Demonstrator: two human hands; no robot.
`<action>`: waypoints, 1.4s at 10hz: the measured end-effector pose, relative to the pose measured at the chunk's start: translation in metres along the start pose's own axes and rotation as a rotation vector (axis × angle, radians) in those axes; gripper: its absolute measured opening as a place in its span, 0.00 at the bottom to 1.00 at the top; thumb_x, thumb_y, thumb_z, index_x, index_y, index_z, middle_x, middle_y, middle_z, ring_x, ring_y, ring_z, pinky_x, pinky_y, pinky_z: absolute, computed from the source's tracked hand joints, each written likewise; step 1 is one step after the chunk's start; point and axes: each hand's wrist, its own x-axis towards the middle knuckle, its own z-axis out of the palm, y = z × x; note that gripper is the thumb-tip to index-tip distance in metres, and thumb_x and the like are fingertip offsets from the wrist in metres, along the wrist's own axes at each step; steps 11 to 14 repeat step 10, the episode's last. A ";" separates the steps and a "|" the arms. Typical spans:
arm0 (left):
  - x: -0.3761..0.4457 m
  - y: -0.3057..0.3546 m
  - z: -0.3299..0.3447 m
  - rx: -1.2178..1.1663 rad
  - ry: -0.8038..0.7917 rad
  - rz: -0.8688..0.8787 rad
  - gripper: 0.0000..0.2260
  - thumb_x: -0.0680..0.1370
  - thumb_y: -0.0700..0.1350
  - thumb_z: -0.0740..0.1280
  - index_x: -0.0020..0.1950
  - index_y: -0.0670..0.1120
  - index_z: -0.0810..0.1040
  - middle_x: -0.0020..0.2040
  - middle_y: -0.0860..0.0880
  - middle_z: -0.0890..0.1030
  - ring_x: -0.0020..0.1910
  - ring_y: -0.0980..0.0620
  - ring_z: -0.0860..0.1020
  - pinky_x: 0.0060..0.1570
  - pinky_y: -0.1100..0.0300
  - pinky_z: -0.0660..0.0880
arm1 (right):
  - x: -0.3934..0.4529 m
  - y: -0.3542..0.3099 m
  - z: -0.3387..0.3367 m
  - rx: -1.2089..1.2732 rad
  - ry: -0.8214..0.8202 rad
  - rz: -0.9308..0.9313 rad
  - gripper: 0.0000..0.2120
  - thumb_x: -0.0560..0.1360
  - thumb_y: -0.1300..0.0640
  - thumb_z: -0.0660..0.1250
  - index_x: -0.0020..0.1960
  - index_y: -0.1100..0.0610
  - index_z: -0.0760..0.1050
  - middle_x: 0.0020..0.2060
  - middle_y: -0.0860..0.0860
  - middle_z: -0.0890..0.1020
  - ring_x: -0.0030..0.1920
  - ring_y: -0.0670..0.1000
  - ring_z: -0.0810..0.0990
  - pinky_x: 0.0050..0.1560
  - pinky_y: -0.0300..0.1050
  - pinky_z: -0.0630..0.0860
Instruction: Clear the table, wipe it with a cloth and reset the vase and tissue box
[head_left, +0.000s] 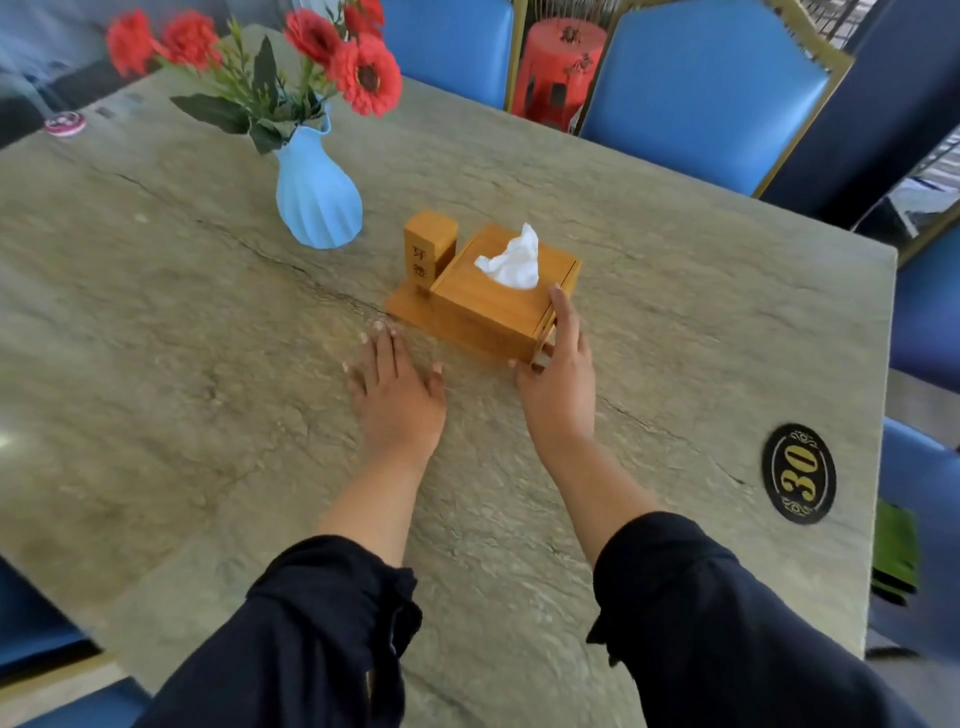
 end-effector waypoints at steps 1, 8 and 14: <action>-0.007 0.000 0.007 0.119 0.036 0.015 0.29 0.81 0.55 0.45 0.77 0.42 0.43 0.79 0.47 0.42 0.77 0.48 0.41 0.74 0.45 0.40 | 0.007 -0.006 0.008 0.017 -0.011 0.010 0.39 0.74 0.66 0.68 0.76 0.45 0.53 0.70 0.50 0.66 0.62 0.44 0.69 0.53 0.37 0.68; -0.003 0.008 0.009 0.204 0.007 -0.011 0.29 0.80 0.54 0.42 0.77 0.42 0.42 0.78 0.46 0.40 0.77 0.48 0.38 0.74 0.44 0.38 | 0.056 -0.027 0.056 0.007 -0.081 -0.034 0.40 0.74 0.66 0.68 0.76 0.43 0.51 0.69 0.54 0.65 0.57 0.52 0.76 0.45 0.40 0.70; 0.000 0.004 0.010 0.197 0.049 0.015 0.29 0.80 0.54 0.43 0.77 0.40 0.43 0.78 0.45 0.43 0.77 0.47 0.40 0.74 0.45 0.38 | 0.055 -0.030 0.052 0.019 -0.139 -0.017 0.44 0.74 0.64 0.69 0.76 0.41 0.46 0.68 0.55 0.66 0.57 0.53 0.76 0.46 0.41 0.71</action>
